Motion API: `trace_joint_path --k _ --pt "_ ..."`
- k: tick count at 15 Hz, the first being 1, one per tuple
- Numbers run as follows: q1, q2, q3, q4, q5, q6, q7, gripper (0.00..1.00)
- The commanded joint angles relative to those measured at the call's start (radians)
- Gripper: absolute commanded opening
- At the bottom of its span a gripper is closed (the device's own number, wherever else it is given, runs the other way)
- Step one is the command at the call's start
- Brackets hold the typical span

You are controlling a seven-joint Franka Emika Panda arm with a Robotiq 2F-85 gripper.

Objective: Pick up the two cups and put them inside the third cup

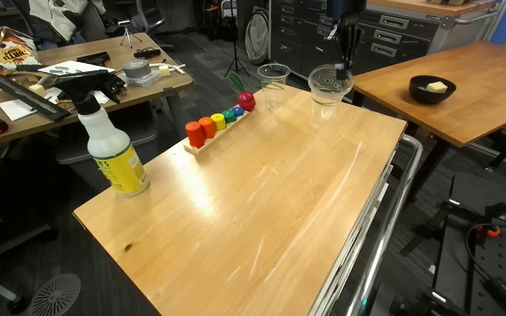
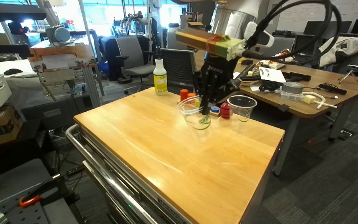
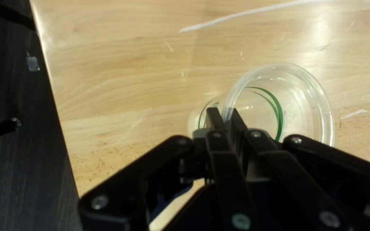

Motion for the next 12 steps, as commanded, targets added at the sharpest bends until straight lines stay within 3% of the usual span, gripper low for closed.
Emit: trace_joint_path --k 1,7,12 --pt "-0.006 -0.003 -0.018 0.158 -0.024 -0.229 0.053 0.02" --pt "-0.034 0.121 -0.021 0.514 0.020 -0.541 0.036 0.02" --pt "-0.064 0.271 -0.013 0.741 0.098 -0.627 0.099 0.02"
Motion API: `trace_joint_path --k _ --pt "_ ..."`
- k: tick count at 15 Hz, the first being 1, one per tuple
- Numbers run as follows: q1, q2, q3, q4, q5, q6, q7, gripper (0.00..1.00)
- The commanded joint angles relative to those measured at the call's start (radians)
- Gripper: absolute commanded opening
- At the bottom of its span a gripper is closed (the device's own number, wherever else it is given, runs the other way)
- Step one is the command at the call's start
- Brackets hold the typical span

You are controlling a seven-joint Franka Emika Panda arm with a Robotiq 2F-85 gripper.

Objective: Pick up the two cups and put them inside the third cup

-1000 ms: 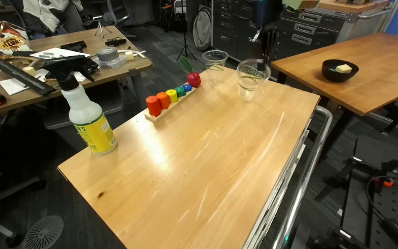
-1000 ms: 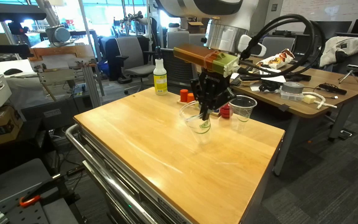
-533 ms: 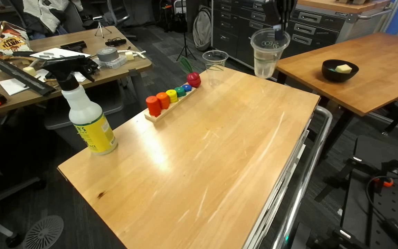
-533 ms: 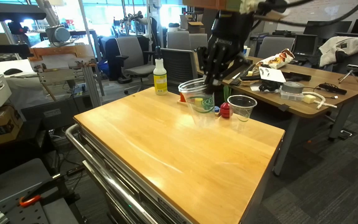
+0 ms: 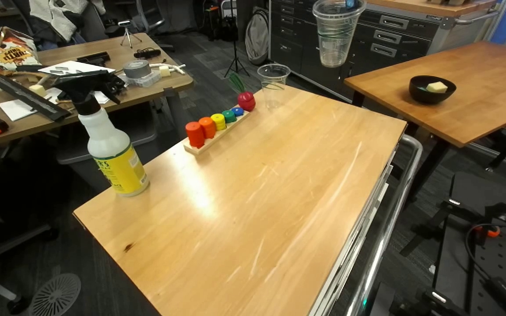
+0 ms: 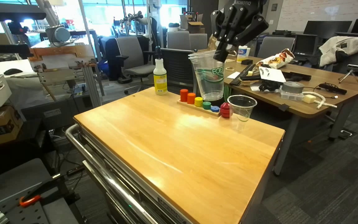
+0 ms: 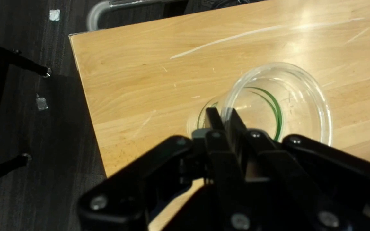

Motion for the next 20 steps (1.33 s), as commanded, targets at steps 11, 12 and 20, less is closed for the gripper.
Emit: trace_joint_path --k 11,12,20 --pt "-0.070 0.399 0.039 0.651 0.156 -0.065 0.205 0.02" --pt "-0.073 0.424 0.039 0.690 0.153 -0.070 0.208 0.02" --pt "-0.106 0.555 0.084 0.861 0.122 -0.067 0.202 0.02"
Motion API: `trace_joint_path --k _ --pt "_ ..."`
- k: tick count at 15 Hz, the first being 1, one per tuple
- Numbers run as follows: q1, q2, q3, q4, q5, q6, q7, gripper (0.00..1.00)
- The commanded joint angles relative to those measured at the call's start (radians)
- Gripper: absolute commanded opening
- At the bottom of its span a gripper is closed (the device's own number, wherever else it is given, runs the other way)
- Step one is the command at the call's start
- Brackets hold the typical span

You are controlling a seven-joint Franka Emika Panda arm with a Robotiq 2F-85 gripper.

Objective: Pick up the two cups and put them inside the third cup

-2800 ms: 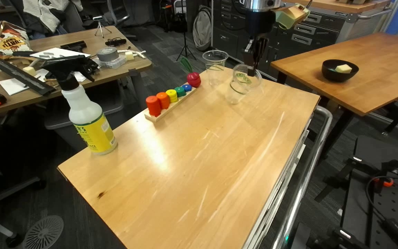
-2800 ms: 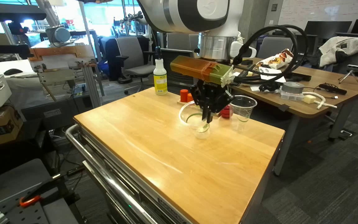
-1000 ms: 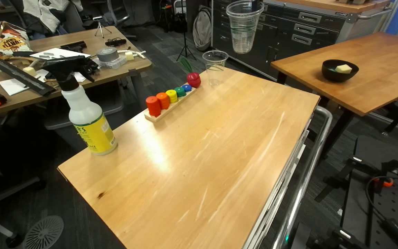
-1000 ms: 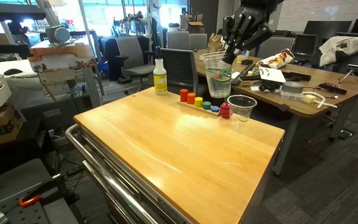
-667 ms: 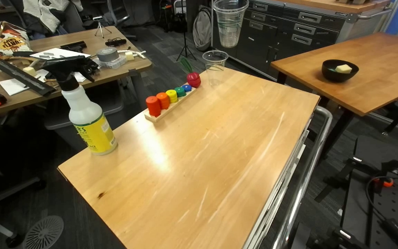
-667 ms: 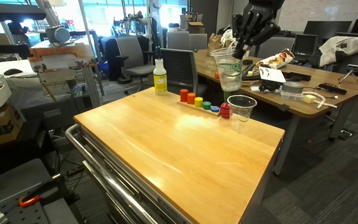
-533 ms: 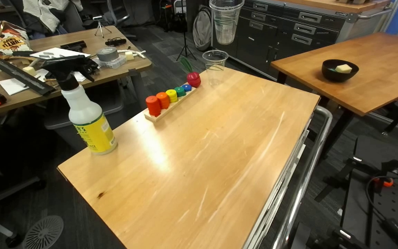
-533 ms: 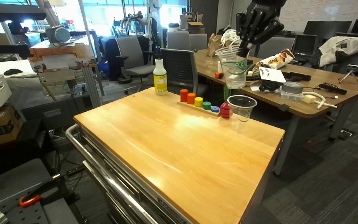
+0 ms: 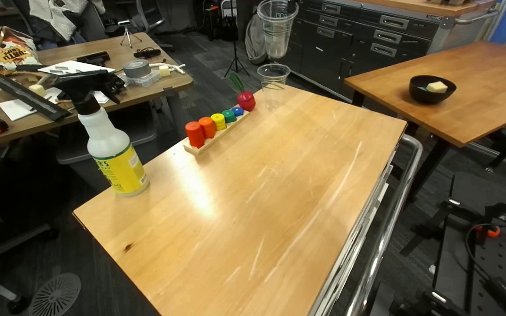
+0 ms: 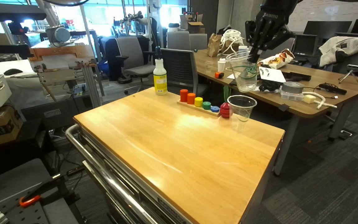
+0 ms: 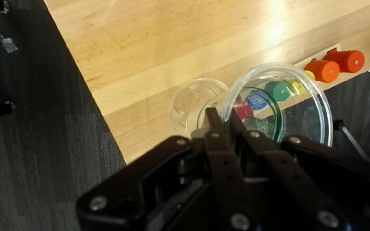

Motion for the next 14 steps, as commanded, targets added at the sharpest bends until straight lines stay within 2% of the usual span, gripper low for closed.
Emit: trace_joint_path --k 1,10,14 --pt "-0.033 0.078 0.041 0.137 -0.006 -0.044 0.018 0.02" --pt "-0.064 0.165 0.082 0.226 -0.004 -0.075 0.012 0.02" --pt "-0.061 0.150 0.090 0.166 -0.009 -0.040 0.001 0.02"
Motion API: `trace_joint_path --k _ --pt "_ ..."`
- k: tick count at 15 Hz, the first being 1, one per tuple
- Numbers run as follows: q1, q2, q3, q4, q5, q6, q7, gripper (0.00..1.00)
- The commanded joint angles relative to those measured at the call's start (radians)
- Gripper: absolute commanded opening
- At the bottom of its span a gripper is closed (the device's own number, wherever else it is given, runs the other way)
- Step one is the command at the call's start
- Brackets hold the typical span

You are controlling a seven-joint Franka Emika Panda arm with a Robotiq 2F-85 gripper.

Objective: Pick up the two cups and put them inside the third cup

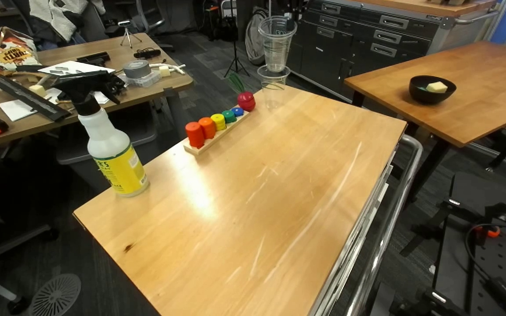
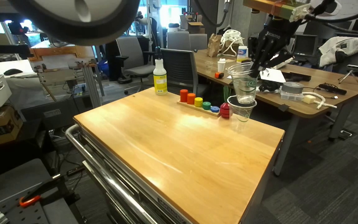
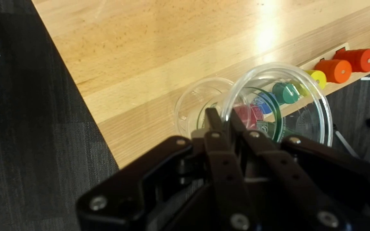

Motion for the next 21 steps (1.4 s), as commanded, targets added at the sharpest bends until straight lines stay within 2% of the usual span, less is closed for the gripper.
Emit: trace_joint_path --k 1,21 --pt "-0.009 0.016 0.027 0.023 -0.009 0.002 -0.001 0.02" --pt "-0.033 0.082 0.070 0.029 0.020 0.025 0.015 0.02"
